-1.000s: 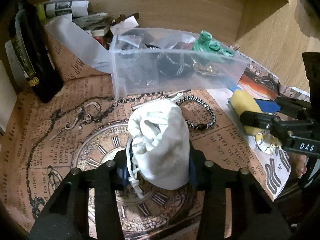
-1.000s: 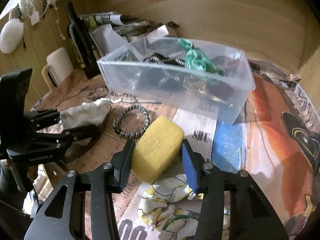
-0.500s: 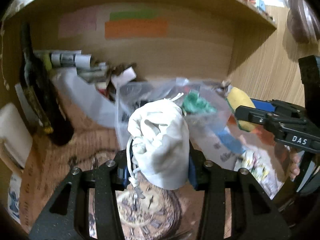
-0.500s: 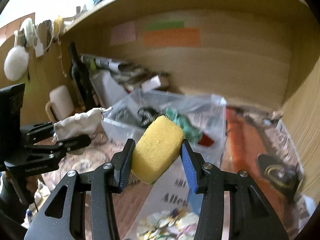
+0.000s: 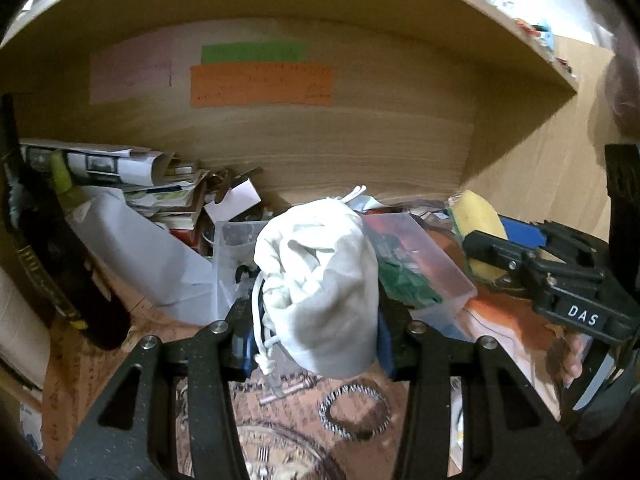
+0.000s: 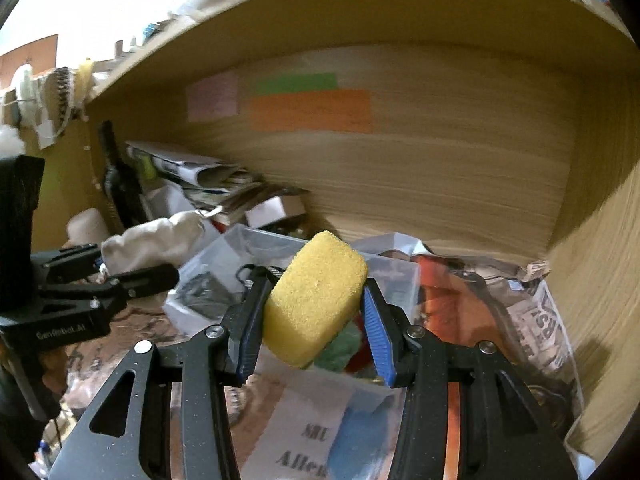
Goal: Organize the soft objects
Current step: 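Carry the sponge and white bag into the box and open both tools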
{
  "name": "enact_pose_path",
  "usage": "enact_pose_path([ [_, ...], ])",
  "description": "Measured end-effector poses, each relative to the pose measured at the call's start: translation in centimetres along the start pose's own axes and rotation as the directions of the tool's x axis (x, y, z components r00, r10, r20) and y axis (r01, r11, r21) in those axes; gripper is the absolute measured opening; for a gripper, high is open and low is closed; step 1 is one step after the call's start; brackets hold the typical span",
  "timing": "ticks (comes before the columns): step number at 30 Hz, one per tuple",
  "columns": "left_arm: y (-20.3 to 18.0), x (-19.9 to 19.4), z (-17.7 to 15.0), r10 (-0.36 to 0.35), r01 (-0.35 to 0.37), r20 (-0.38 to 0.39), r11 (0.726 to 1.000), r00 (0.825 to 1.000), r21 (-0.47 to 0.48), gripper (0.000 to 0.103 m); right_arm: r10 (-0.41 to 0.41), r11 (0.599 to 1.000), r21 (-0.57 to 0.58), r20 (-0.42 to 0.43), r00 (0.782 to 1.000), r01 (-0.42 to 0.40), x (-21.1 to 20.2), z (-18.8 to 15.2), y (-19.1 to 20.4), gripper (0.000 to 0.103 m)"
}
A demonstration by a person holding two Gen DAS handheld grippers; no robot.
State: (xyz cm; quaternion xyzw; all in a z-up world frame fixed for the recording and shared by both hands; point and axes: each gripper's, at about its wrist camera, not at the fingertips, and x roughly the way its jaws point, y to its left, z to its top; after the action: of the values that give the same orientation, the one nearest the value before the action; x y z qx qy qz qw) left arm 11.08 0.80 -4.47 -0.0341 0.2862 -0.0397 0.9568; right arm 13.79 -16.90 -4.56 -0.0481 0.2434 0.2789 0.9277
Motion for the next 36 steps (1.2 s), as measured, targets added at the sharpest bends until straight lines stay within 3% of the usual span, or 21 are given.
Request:
enact_pose_path([
  [11, -0.2, 6.4, 0.8, -0.011, 0.012, -0.080, 1.000, 0.997, 0.007, 0.045, -0.036, 0.998, 0.045, -0.084, 0.996, 0.040, 4.5, -0.1, -3.3, 0.043],
  [17, -0.2, 10.0, 0.3, -0.029, 0.029, -0.165, 1.000, 0.986, 0.000, 0.045, -0.013, 0.999, 0.031, -0.071, 0.997, 0.015, 4.6, 0.5, -2.8, 0.043],
  [22, -0.6, 11.9, -0.2, -0.027, 0.032, -0.200, 0.999, 0.979, 0.021, 0.048, -0.027, 0.999, 0.019, -0.107, 0.994, 0.029, 6.4, 0.6, -3.1, 0.044],
  [28, -0.8, 11.7, -0.4, -0.014, 0.022, -0.188, 0.999, 0.982, 0.039, 0.066, -0.030, 0.999, 0.024, -0.179, 0.983, 0.035, 8.5, -0.4, -3.6, 0.049],
  [30, -0.8, 11.3, -0.3, -0.007, 0.014, -0.176, 0.999, 0.984, 0.041, 0.070, -0.036, 0.999, 0.029, -0.184, 0.982, 0.042, 8.7, -0.5, -3.9, 0.061],
  [36, -0.6, 8.6, 0.4, -0.017, 0.020, -0.119, 0.999, 0.993, 0.026, 0.072, -0.052, 0.998, 0.030, -0.133, 0.990, 0.057, 6.5, -0.1, -4.0, 0.069],
])
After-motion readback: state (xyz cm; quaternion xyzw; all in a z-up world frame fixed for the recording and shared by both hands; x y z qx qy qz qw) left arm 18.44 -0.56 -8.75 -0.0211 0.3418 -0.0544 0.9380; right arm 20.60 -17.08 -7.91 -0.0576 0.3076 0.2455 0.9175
